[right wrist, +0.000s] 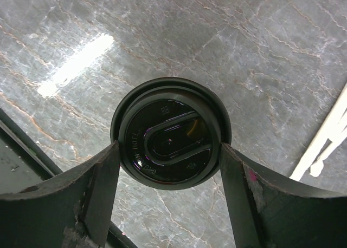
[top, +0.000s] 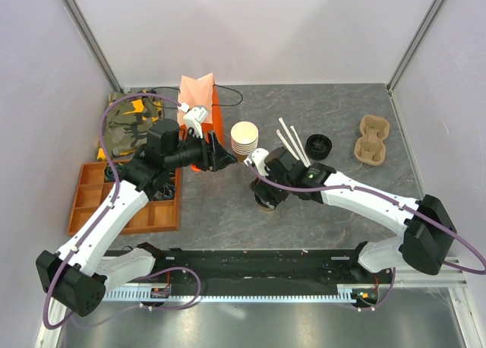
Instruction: Pack the takeout coffee
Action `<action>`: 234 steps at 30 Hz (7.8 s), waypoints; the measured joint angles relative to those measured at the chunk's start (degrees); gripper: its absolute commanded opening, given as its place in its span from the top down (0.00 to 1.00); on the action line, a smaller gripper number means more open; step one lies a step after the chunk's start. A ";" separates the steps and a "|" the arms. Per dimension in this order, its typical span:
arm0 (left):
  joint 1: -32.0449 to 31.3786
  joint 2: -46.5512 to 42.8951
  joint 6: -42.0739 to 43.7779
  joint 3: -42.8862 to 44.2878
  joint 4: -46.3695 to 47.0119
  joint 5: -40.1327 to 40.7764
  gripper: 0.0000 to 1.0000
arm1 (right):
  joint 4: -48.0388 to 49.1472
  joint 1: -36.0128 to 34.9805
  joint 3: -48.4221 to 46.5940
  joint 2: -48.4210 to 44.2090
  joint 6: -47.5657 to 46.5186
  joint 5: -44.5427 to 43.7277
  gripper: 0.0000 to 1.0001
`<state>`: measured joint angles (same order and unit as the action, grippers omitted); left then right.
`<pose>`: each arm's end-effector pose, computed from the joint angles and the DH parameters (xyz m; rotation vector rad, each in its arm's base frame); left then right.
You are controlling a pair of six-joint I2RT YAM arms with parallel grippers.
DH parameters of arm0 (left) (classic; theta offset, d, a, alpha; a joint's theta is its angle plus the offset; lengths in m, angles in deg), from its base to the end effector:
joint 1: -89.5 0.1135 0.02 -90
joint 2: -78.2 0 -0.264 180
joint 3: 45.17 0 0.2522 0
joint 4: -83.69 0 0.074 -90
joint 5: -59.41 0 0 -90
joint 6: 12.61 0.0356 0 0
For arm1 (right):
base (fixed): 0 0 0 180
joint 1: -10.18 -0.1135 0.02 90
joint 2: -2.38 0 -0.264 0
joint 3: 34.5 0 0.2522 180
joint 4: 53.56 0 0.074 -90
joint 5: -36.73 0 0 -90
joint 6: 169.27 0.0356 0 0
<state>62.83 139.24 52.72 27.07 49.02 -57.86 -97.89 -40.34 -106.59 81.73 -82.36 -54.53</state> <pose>0.2040 -0.1207 0.3514 0.3638 2.0543 -1.0360 0.1847 0.2229 0.2552 -1.1188 2.2356 0.3251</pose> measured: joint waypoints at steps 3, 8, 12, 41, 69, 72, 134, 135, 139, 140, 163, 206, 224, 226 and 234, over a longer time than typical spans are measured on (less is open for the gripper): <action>0.00 0.00 0.00 0.07 -0.02 -0.07 0.40 | -0.55 0.22 -0.39 0.00 -0.20 -0.79 0.28; 0.00 0.04 0.02 0.50 -0.07 -0.33 0.40 | -1.36 3.28 -2.25 0.09 -0.35 -1.11 0.29; 0.00 0.26 0.02 1.55 -0.07 -0.57 0.40 | -1.44 7.56 -3.61 0.46 -0.39 -0.70 0.29; 0.00 0.96 4.20 10.16 0.48 -3.37 0.37 | 0.00 37.46 -37.79 25.42 -5.35 2.99 0.30; 0.26 3.78 4.20 13.18 0.46 -4.87 0.37 | -4.20 53.37 -28.26 22.71 -9.79 5.11 0.28; 0.37 3.96 4.20 13.68 0.42 -4.87 0.37 | -3.78 53.27 -27.21 22.71 -9.79 5.81 0.26; 35.82 1.64 5.66 22.38 -14.69 -9.03 0.36 | -28.98 78.60 -37.75 14.60 -21.18 20.48 0.28; 35.82 1.51 5.55 21.97 -14.51 -9.38 0.36 | -29.42 79.41 -37.90 15.61 -21.38 20.37 0.32; 35.80 1.01 5.20 19.50 -13.18 -12.13 0.35 | -30.62 81.29 -39.15 20.92 -21.29 19.63 0.49; 35.56 0.98 5.20 18.86 -12.74 -12.63 0.35 | -30.53 81.31 -39.41 22.16 -21.09 19.39 0.51; 21.40 2.34 10.27 15.15 -8.04 -15.04 0.34 | -23.65 73.55 -45.46 38.40 -17.92 10.99 0.62; 21.40 5.01 9.70 13.64 -5.07 -14.88 0.34 | -21.68 73.18 -47.80 44.48 -16.63 11.43 0.74; 21.40 5.57 9.07 13.64 -4.63 -14.88 0.35 | -21.00 73.18 -47.80 44.48 -17.29 11.26 0.72; 21.40 5.70 9.05 13.64 -4.63 -14.88 0.35 | -20.92 73.18 -47.80 44.48 -17.29 11.26 0.72; 21.40 5.79 9.01 13.64 -4.63 -14.88 0.35 | -20.76 73.16 -47.34 44.48 -17.66 11.21 0.72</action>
<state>84.23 145.03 61.73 40.71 44.39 -72.74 -118.65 32.81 -153.93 126.21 -100.02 -43.32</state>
